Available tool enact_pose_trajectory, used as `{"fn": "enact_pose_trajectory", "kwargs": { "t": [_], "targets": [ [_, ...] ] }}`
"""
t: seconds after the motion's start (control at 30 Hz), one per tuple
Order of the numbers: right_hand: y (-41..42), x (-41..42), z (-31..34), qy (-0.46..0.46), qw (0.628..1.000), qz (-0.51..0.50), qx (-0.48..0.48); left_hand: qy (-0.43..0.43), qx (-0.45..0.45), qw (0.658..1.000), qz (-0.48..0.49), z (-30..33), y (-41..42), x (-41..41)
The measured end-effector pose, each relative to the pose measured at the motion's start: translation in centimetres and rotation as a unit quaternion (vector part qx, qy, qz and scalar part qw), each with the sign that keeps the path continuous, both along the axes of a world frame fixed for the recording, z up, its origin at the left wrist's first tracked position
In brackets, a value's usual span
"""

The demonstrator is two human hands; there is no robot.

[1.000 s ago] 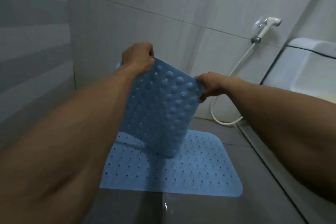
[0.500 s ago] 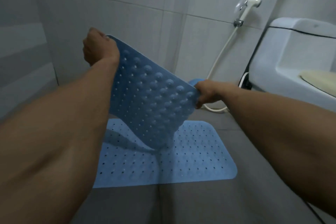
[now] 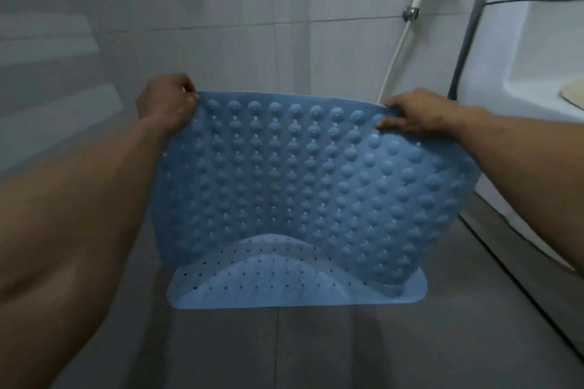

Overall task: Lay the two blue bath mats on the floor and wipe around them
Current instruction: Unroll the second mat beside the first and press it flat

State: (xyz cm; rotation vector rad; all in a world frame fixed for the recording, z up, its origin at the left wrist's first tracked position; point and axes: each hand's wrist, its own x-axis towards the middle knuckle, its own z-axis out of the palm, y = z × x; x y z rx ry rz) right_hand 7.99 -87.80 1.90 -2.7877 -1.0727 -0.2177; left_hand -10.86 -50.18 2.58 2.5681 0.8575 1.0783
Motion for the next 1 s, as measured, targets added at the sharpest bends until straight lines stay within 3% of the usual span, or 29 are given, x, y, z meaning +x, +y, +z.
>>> {"fn": "enact_pose_trajectory", "kwargs": {
  "t": [0.27, 0.43, 0.57, 0.67, 0.8, 1.0],
  "targets": [
    [-3.9, -0.3, 1.2, 0.118, 0.988, 0.055, -0.081, 0.177, 0.043, 0.982, -0.055, 0.4, -7.4, -3.4],
    [-2.9, -1.2, -3.5, 0.241, 0.955, 0.057, -0.161, 0.340, -0.007, 0.940, -0.045, -0.8, -8.5, -6.3],
    [-2.4, -2.7, -8.1, 0.313, 0.920, 0.040, -0.235, 0.441, -0.046, 0.895, -0.043, -5.3, -7.7, -7.1],
    [-2.0, -3.3, -13.0, 0.306, 0.906, 0.036, -0.292, 0.481, -0.073, 0.872, -0.055, -11.1, -6.4, -7.6],
    [-1.5, -3.9, -20.2, 0.233, 0.931, 0.018, -0.282, 0.470, -0.096, 0.873, -0.092, -19.0, -4.7, -8.0],
    [-1.8, -2.0, -27.3, 0.178, 0.945, -0.030, -0.272, 0.477, 0.058, 0.871, -0.103, -27.8, -4.0, -6.2]
  ]
}}
